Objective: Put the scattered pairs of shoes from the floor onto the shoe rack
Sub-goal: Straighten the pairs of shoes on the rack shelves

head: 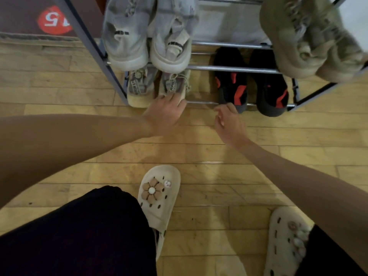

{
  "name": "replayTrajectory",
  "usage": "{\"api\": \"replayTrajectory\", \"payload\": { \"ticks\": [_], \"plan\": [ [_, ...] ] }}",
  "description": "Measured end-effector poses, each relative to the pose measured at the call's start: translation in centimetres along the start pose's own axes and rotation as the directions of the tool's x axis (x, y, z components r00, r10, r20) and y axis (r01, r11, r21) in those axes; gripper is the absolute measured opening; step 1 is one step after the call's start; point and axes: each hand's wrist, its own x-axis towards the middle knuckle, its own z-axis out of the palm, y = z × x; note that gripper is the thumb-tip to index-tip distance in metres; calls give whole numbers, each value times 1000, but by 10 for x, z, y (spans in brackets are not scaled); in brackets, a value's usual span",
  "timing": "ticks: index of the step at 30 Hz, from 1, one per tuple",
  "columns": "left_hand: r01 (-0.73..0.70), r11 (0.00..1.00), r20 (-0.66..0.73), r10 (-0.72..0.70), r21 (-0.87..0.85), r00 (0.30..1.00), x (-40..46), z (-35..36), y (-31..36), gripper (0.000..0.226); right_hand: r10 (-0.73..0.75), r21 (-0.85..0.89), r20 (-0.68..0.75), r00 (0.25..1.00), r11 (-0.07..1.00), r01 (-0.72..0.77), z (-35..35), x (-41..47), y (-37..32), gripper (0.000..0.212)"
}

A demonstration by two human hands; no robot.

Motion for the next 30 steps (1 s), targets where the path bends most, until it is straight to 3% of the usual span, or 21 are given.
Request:
{"api": "replayTrajectory", "payload": {
  "ticks": [4, 7, 11, 15, 22, 30],
  "plan": [
    [129, 933, 133, -89, -335, 987, 39, -13, 39, 60, 147, 2, -177, 973, 989, -149, -23, -21, 49, 25],
    [237, 829, 174, -171, -506, 970, 77, -14, 64, 79, 382, 59, -275, 882, 923, -381, -43, -19, 71, 44],
    [373, 702, 273, -256, -607, 927, 119, -9, 90, 93, 516, 66, -150, 843, 856, -513, -56, -8, 98, 83],
    [482, 617, 353, -329, -622, 876, 141, -12, 103, 92, 503, 81, -36, 864, 863, -499, -51, 9, 115, 85],
    [491, 628, 344, -351, -603, 871, 149, -10, 105, 47, 432, 15, -117, 894, 901, -434, -44, 17, 133, 65],
    [478, 597, 274, -403, -644, 873, 155, -20, 125, 42, 346, -18, -227, 910, 933, -359, -49, 13, 148, 62]
  ]
}}
